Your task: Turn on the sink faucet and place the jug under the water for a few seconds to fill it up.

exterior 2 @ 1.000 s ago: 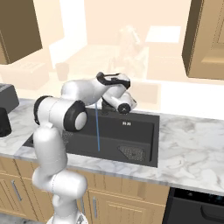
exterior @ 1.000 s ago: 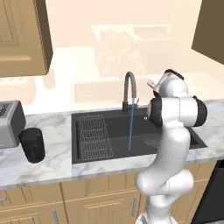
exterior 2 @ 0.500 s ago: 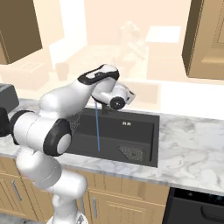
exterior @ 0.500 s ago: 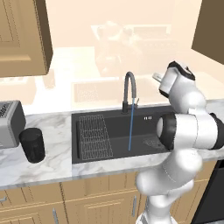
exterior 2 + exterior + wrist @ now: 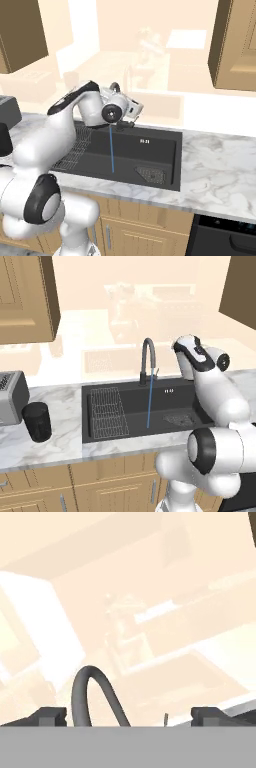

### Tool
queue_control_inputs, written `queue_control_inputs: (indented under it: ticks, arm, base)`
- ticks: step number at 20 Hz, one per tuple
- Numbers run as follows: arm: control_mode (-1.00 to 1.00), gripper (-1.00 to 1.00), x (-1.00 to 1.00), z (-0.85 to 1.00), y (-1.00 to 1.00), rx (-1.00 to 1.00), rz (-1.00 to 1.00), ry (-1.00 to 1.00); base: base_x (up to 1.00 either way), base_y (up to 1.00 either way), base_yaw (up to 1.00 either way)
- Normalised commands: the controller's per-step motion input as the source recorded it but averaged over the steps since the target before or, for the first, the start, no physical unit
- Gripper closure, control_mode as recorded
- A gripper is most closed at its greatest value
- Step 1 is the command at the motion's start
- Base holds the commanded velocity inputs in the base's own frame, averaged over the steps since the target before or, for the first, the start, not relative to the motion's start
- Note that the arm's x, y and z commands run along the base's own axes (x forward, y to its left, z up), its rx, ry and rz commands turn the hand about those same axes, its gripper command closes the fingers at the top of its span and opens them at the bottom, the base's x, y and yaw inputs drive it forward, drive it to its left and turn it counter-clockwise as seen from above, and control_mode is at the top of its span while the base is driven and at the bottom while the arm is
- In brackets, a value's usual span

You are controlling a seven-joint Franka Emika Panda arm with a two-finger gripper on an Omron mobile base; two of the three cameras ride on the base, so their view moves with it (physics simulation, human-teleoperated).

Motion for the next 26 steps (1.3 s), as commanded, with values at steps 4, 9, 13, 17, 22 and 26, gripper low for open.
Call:
queue_control_inputs:
  ticks: [4,9,13,17,22,26]
  arm:
    - [-1.0,-1.0,-0.82,0.0,0.91,-0.26,-0.01,0.2]
    - [-1.0,-1.0,-0.76,0.18,0.82,-0.23,-0.05,0.23]
    - [-1.0,-1.0,-0.67,0.25,0.68,-0.12,-0.09,0.3]
    - [-1.0,-1.0,-0.67,0.04,0.75,-0.05,-0.08,0.37]
    - [-1.0,-1.0,-0.53,-0.23,0.87,0.0,-0.02,0.27]
    - [-1.0,-1.0,-0.21,-0.66,0.85,0.0,0.0,0.02]
  base:
    - [0.0,0.0,0.0]
    - [0.0,0.0,0.0]
    - [0.0,0.0,0.0]
    - [0.0,0.0,0.0]
    - [0.0,0.0,0.0]
    - [0.0,0.0,0.0]
